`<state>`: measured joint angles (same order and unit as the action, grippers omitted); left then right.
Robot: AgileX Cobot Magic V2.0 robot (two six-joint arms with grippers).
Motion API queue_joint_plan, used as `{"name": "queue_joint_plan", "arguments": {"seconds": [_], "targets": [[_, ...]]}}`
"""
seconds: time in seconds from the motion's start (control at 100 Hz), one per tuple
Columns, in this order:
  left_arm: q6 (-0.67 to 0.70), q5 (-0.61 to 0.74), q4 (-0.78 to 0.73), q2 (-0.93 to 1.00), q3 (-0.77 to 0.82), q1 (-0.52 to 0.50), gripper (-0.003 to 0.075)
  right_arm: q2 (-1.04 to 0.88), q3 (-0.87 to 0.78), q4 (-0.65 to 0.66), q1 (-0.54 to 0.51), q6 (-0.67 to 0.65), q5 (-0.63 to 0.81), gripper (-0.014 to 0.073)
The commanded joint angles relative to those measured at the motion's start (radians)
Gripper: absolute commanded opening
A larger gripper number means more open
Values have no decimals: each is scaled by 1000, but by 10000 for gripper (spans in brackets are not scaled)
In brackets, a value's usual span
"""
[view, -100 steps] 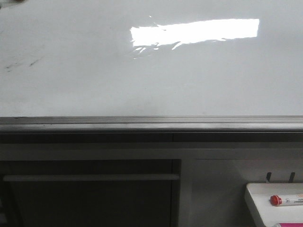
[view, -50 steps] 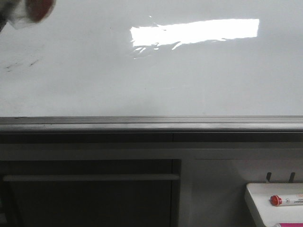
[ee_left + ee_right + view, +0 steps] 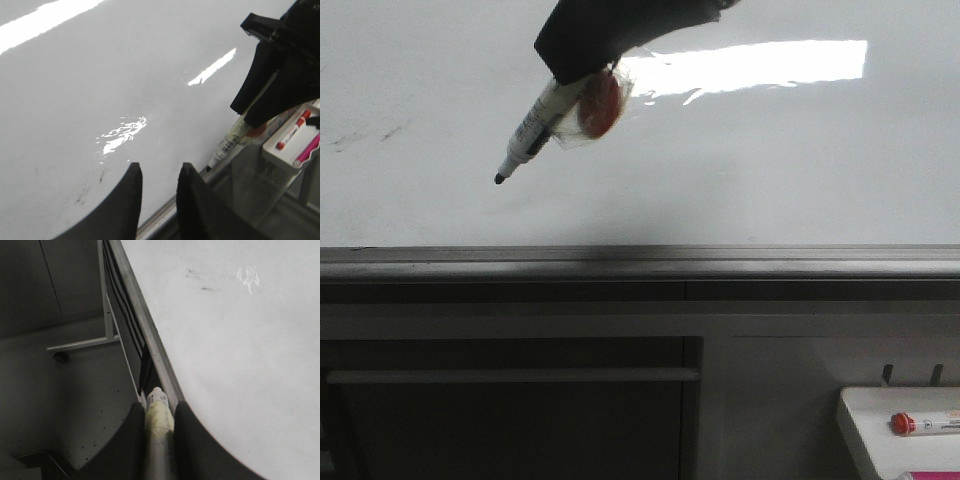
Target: Write number 2 on whiteboard
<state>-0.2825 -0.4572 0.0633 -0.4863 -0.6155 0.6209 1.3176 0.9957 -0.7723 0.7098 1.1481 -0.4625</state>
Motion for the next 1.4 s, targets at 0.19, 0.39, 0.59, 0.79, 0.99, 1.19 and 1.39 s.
{"name": "queue_joint_plan", "arguments": {"seconds": [0.19,0.39,0.59,0.79,0.99,1.19,1.39], "targets": [[182,382,0,95,163,5,-20,-25,25,-20,-7,2,394,-78],[182,411,4,95,189,5,-20,-9,25,-20,-7,2,463,-78],[182,415,4,95,189,5,-20,40,26,-20,-7,2,463,-78],[182,415,4,95,189,5,-20,63,27,-20,-7,2,463,-78],[182,415,6,95,189,5,-20,77,27,-20,-7,2,491,-78],[182,415,6,95,189,5,-20,80,27,-20,-9,2,552,-78],[182,415,6,95,189,5,-20,78,27,-20,-56,2,547,-78]]}}
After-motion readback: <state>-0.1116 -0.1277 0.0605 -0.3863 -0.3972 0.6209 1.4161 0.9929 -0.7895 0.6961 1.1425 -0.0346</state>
